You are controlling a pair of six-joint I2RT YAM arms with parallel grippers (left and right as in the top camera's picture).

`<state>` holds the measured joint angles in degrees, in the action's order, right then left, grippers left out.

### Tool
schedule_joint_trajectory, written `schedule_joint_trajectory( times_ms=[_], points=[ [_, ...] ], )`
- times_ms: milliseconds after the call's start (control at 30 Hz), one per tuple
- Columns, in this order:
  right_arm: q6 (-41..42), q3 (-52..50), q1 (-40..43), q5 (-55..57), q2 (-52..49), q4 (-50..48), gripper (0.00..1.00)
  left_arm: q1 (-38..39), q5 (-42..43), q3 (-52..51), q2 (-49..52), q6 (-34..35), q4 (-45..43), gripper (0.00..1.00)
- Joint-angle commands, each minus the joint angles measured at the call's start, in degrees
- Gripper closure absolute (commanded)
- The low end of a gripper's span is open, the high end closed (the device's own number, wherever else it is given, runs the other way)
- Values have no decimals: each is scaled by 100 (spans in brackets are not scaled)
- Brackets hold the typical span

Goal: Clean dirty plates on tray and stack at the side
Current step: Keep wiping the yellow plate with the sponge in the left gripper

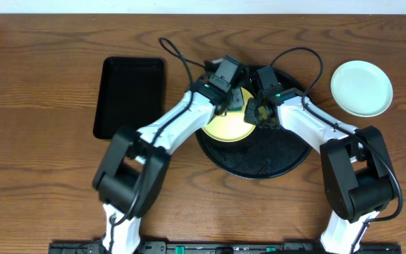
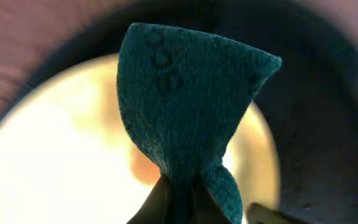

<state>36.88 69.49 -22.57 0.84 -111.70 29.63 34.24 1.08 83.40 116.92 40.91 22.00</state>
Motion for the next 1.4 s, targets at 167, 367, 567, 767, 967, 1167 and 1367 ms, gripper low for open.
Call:
schedule_joint_trajectory(
  times_ms=[167, 367, 567, 767, 967, 1167, 1367],
  points=[
    [81, -179, -111, 63, -160, 37, 99, -42, -501, 83, 417, 138, 286, 92],
    [81, -179, -111, 63, -160, 35, 99, -42, -1716, 85, 417, 0, 804, 93],
    [81, -179, -111, 68, -160, 31, 99, -42, -2940, 85, 404, -79, 1414, 93],
    [81, -179, -111, 66, -160, 33, 99, -42, -3311, 85, 275, -79, 1552, 92],
    [79, -179, -111, 66, -160, 31, 98, -39, -3329, 85, -354, -76, 1528, 93],
    [81, -179, -111, 66, -160, -9, 99, -35, -2658, 85, -903, -74, 1233, 93],
    [83, -179, -111, 63, -160, -9, 99, -13, -555, 83, -743, 129, 557, 92]
  ],
)
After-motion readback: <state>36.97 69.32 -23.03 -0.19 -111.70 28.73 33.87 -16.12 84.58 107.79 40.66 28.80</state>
